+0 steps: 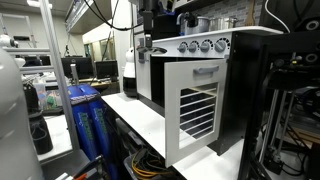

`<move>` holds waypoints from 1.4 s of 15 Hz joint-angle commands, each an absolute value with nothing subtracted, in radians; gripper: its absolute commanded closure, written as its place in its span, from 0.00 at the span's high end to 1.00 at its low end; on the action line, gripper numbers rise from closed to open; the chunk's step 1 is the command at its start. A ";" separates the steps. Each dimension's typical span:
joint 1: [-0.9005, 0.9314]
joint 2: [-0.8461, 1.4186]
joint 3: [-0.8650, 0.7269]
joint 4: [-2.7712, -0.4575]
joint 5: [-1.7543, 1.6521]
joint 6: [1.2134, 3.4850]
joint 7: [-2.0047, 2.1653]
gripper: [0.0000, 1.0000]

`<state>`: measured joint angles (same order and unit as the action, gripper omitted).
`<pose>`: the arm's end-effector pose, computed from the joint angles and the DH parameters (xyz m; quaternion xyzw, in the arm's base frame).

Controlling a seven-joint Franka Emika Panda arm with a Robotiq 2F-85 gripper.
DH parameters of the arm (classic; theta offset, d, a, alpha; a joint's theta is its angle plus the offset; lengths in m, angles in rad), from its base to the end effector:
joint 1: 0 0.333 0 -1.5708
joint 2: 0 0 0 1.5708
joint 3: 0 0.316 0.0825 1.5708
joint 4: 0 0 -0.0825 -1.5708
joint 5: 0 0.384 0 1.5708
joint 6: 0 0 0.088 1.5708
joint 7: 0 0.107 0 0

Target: Open the kitchen cabinet, take the lid off the silver pot and put it in the kitchen cabinet

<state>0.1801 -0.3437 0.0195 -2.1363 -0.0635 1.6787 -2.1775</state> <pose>0.4316 0.0819 0.5382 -0.3680 -0.9274 0.0602 0.0286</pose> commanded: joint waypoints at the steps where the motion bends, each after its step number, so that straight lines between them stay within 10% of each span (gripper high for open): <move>1: 0.174 -0.343 0.025 -2.134 -0.062 1.676 -2.179 0.69; 5: 0.174 -0.343 0.025 -2.135 -0.062 1.678 -2.179 0.69; 6: 0.174 -0.343 0.025 -2.135 -0.062 1.678 -2.179 0.44; 21: 0.243 -0.365 0.140 -2.353 -0.200 1.766 -2.152 0.44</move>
